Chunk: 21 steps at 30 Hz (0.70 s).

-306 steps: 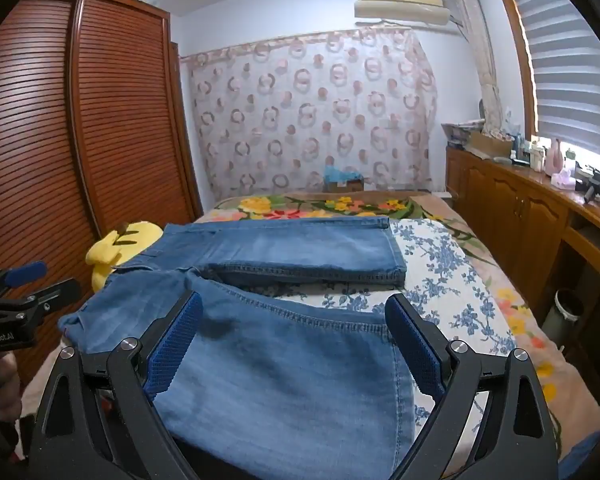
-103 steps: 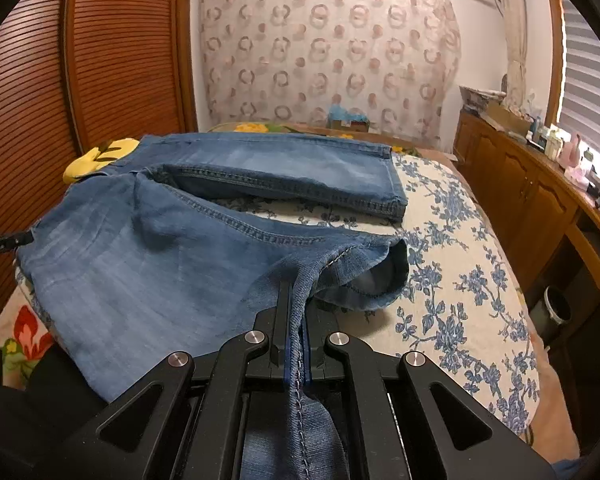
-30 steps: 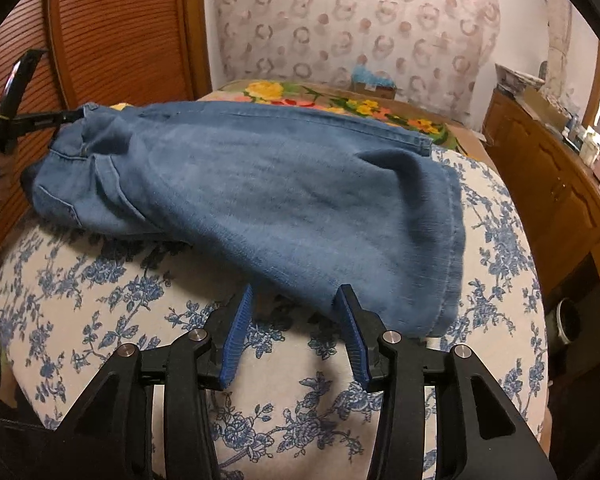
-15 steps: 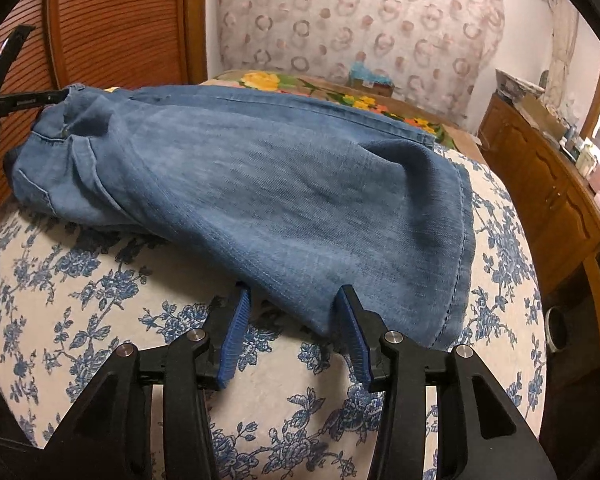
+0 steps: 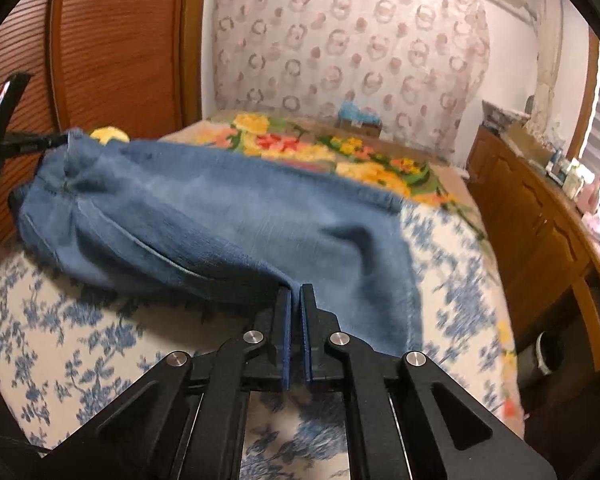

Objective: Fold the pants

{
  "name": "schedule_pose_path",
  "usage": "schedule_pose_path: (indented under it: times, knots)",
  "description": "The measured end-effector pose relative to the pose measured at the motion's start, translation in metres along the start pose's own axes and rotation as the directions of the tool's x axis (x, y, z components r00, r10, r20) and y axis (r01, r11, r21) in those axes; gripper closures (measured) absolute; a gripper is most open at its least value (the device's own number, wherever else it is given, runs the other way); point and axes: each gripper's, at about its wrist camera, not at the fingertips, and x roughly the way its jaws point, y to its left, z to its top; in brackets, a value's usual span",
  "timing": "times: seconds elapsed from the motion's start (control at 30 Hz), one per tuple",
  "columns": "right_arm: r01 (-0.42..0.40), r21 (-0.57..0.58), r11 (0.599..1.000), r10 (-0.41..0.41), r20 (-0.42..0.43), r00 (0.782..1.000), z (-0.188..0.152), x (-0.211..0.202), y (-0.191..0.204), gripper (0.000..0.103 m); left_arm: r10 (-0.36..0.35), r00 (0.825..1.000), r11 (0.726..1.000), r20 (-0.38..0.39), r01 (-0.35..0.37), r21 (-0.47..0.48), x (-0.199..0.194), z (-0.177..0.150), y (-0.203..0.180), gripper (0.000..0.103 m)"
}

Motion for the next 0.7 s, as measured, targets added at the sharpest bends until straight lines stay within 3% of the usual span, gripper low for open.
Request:
schedule_pose_path:
  times: [0.43,0.7]
  knots:
    - [0.04,-0.025,0.999,-0.038,0.077,0.996,0.034,-0.016,-0.01,0.102,0.005,0.998,1.0,0.066,-0.006,0.003,-0.013,0.026,0.002,0.103]
    - [0.059,-0.03,0.998,-0.057,0.064,0.996,0.057,0.008,-0.024,0.102,-0.012,0.996,1.0,0.09,0.011,0.008,0.004,0.054,-0.003,0.103]
